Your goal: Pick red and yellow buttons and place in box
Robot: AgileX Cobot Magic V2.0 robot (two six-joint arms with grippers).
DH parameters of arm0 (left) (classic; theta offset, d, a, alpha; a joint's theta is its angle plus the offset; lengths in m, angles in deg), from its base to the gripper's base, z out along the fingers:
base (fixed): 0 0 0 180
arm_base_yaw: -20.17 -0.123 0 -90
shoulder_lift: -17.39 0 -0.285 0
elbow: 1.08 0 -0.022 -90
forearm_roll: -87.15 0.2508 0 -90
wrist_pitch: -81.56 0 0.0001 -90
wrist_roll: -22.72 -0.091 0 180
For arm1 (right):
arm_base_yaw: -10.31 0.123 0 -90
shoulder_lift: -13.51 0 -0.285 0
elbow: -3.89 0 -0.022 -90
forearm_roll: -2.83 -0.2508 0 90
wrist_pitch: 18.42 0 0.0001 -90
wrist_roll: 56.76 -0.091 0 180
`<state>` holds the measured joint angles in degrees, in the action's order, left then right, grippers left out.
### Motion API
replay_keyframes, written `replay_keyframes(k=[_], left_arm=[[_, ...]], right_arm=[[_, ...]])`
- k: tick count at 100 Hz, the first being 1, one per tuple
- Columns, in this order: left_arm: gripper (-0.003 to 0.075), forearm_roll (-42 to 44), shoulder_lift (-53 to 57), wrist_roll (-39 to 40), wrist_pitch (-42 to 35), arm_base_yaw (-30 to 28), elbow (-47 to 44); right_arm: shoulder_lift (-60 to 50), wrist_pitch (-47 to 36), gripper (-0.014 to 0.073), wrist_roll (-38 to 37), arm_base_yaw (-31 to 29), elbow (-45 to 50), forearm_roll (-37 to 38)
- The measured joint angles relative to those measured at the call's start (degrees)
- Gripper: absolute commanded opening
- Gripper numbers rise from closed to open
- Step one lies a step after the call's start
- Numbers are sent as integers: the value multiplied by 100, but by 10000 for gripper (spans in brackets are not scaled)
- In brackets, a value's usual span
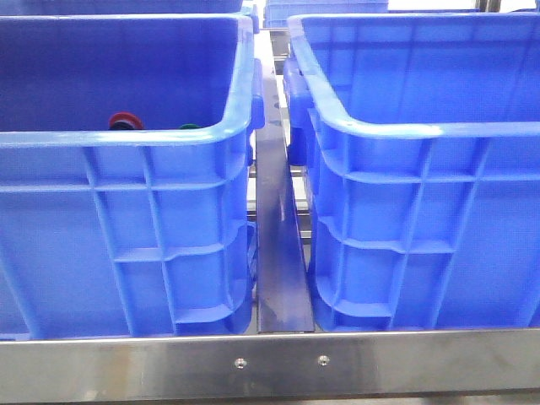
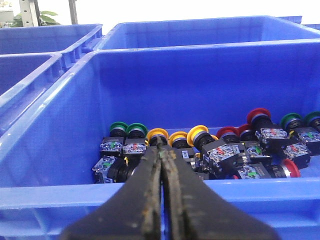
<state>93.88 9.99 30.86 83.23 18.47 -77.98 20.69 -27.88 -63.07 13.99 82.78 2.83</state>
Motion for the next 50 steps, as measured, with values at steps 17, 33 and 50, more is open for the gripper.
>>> replay_keyframes(k=[17, 33, 50], left_arm=[[-19, 0, 0, 0, 0, 0, 0], [-19, 0, 0, 0, 0, 0, 0], [-19, 0, 0, 0, 35, 0, 0]], right_arm=[[0, 0, -97, 0, 0, 0, 0], [0, 0, -97, 0, 0, 0, 0], [0, 0, -97, 0, 0, 0, 0]])
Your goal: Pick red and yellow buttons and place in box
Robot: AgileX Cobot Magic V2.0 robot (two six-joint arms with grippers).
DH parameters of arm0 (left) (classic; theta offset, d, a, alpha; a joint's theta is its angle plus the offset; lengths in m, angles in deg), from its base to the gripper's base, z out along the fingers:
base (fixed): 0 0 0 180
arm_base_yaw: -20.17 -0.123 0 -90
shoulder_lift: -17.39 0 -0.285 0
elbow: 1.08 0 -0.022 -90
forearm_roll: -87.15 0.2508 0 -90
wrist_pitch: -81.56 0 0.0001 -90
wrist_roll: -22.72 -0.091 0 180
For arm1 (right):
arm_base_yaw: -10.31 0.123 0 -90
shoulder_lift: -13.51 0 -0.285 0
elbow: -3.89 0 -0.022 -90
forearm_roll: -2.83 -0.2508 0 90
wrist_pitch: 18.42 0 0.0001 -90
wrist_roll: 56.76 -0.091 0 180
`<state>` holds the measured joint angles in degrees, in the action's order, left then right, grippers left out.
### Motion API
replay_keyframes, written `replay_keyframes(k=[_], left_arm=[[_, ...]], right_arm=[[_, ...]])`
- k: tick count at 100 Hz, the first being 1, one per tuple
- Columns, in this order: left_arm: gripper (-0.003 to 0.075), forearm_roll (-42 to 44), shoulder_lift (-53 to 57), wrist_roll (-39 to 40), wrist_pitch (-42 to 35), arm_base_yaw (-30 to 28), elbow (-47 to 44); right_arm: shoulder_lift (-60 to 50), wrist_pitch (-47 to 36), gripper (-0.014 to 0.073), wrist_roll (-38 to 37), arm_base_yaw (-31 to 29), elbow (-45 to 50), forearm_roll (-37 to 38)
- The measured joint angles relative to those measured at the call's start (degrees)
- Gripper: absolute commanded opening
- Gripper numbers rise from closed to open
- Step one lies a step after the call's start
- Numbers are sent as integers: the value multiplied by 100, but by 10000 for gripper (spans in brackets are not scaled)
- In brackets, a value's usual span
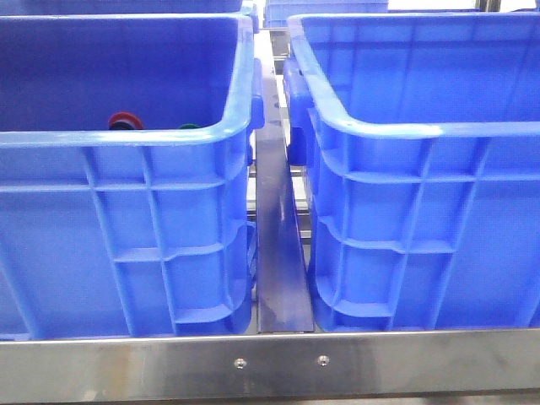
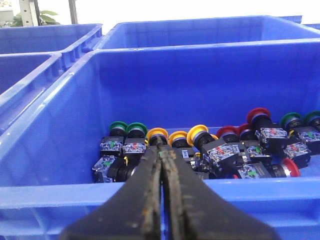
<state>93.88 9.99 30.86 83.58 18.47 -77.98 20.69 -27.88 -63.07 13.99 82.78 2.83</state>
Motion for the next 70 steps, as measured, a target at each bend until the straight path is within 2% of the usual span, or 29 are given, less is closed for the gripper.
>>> replay_keyframes(k=[14, 31, 70], left_arm=[[-19, -39, 0, 0, 466, 0, 329], [-19, -278, -294, 0, 1232, 0, 1466], [-19, -436, -2781, -243, 3643, 0, 4164]], right_arm=[[0, 0, -97, 0, 0, 0, 0], [0, 0, -97, 0, 0, 0, 0], [0, 0, -97, 0, 0, 0, 0]])
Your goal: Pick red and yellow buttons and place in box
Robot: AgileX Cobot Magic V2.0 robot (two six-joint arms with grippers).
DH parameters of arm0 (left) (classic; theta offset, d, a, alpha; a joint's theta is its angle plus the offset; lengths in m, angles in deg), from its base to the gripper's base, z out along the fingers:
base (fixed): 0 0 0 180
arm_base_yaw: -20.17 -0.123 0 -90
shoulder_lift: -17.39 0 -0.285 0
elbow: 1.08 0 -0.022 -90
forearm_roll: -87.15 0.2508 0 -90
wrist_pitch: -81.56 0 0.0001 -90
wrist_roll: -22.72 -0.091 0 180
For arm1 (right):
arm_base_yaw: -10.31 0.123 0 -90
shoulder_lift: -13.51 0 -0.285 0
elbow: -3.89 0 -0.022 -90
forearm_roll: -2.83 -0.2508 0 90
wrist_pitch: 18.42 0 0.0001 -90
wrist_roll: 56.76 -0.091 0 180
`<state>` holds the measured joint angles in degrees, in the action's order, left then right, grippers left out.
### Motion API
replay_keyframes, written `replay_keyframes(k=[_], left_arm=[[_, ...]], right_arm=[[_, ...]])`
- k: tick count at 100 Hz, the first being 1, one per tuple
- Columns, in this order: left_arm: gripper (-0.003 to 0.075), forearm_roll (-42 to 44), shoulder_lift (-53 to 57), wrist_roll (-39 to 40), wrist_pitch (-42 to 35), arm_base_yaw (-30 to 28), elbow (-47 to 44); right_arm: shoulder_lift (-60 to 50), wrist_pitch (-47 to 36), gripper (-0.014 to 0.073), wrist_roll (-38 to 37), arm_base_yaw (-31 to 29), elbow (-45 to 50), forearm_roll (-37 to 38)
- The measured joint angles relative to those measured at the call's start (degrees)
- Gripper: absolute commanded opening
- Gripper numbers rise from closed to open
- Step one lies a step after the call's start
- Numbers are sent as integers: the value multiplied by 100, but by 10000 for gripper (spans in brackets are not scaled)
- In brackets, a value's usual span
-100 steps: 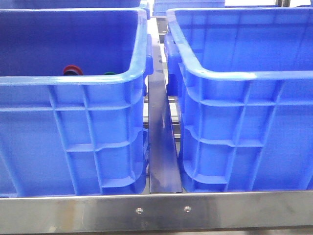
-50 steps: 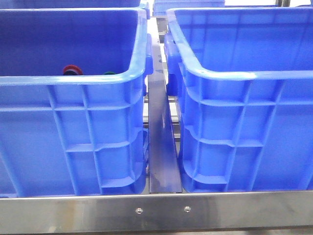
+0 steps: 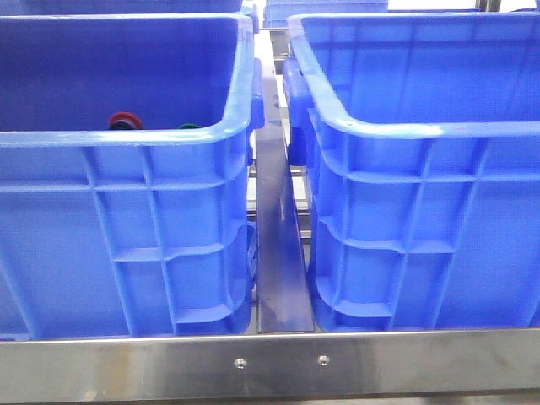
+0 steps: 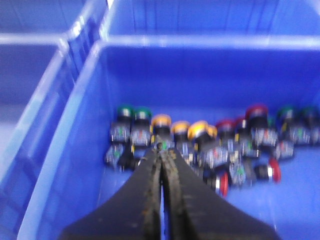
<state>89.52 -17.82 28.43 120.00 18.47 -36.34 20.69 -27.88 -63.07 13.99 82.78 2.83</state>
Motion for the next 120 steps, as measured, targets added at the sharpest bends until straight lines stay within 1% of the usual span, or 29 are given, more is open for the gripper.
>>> replay_keyframes(k=[11, 18, 29, 41, 48, 52, 58, 62, 63, 65, 68, 69, 72, 75, 76, 77, 84, 92, 106, 120], left_arm=[[-19, -37, -731, -58, 553, 0, 603], [-19, -37, -1104, -69, 727, 0, 858], [-19, -48, -1556, -62, 795, 0, 1069], [-18, -59, -1863, -71, 818, 0, 1097], [-1, -59, -1976, -92, 867, 0, 1097], [34, -59, -2023, -106, 906, 0, 1097], [124, -59, -2078, -106, 981, 0, 1097], [206, -59, -2118, -106, 1009, 0, 1097], [237, -59, -2130, -106, 1020, 0, 1097], [270, -59, -2143, -106, 1036, 0, 1097], [352, -59, -2167, -106, 1035, 0, 1097], [352, -59, -2167, -106, 1038, 0, 1097], [429, -59, -2192, -106, 1049, 0, 1097], [491, -59, -2203, -106, 1049, 0, 1097], [491, -59, -2203, -106, 1049, 0, 1097], [519, -59, -2203, -106, 1049, 0, 1097], [559, -73, -2215, -106, 1049, 0, 1097], [557, -184, -2215, -106, 1037, 0, 1097], [557, -640, -2227, -223, 896, 0, 1097], [555, -1004, -2569, -367, 895, 81, 1285]], right_arm=[[0, 0, -97, 0, 0, 0, 0], [0, 0, -97, 0, 0, 0, 0], [0, 0, -97, 0, 0, 0, 0], [0, 0, -97, 0, 0, 0, 0], [0, 0, -97, 0, 0, 0, 0], [0, 0, -97, 0, 0, 0, 0], [0, 0, -97, 0, 0, 0, 0], [0, 0, -97, 0, 0, 0, 0], [0, 0, -97, 0, 0, 0, 0], [0, 0, -97, 0, 0, 0, 0], [0, 0, -97, 0, 0, 0, 0], [0, 0, -97, 0, 0, 0, 0], [0, 0, -97, 0, 0, 0, 0], [0, 0, -97, 0, 0, 0, 0], [0, 0, -97, 0, 0, 0, 0], [0, 0, -97, 0, 0, 0, 0], [0, 0, -97, 0, 0, 0, 0], [0, 0, -97, 0, 0, 0, 0], [0, 0, -97, 0, 0, 0, 0], [0, 0, -97, 0, 0, 0, 0]])
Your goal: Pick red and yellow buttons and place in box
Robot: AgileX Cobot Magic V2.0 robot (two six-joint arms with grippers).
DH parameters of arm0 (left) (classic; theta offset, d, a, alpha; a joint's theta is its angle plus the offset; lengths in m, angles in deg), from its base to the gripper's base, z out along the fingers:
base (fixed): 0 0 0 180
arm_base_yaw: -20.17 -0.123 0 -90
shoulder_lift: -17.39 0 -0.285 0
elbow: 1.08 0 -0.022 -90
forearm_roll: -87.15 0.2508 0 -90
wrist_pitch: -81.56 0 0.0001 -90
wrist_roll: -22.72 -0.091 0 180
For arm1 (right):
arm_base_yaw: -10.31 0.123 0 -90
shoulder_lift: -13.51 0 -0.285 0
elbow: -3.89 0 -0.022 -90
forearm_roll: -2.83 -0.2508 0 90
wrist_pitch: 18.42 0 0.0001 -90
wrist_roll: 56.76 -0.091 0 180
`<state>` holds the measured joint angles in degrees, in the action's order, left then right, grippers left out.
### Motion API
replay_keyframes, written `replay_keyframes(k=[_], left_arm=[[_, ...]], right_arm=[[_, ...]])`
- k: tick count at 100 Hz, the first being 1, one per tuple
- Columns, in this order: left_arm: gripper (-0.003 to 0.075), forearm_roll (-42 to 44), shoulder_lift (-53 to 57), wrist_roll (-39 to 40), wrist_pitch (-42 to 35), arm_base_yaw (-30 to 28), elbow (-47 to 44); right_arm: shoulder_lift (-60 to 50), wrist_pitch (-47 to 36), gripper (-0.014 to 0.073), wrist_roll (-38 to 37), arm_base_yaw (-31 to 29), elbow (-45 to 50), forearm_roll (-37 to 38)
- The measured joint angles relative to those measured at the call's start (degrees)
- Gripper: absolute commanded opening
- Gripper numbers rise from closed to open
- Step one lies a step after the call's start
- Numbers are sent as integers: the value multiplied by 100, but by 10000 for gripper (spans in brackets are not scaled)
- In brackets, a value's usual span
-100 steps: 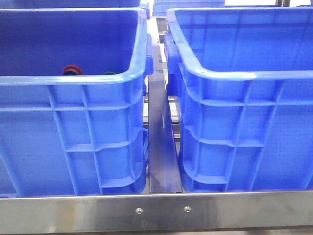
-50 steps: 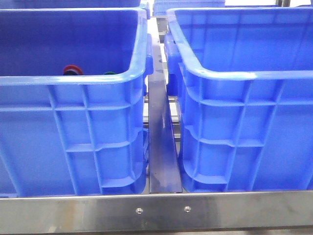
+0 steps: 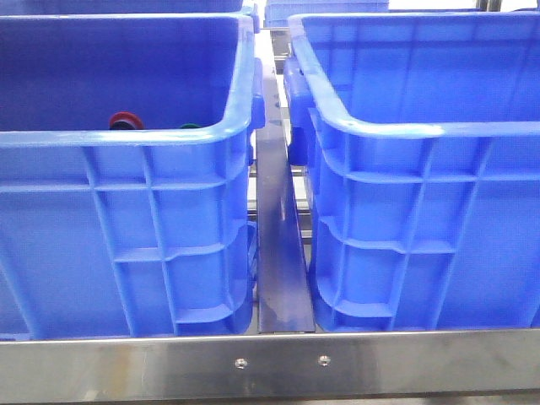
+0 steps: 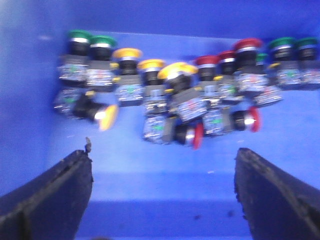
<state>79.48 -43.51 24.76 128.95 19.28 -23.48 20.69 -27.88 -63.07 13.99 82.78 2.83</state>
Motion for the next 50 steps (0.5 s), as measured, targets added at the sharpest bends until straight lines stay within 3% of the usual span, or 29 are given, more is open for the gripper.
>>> replay_keyframes(k=[26, 50], left_arm=[[555, -59, -1260, 72, -183, 1032, 532], [543, 510, -2617, 826, -375, 1910, 1370]], right_arm=[[0, 0, -97, 0, 0, 0, 0], [0, 0, -97, 0, 0, 0, 0]])
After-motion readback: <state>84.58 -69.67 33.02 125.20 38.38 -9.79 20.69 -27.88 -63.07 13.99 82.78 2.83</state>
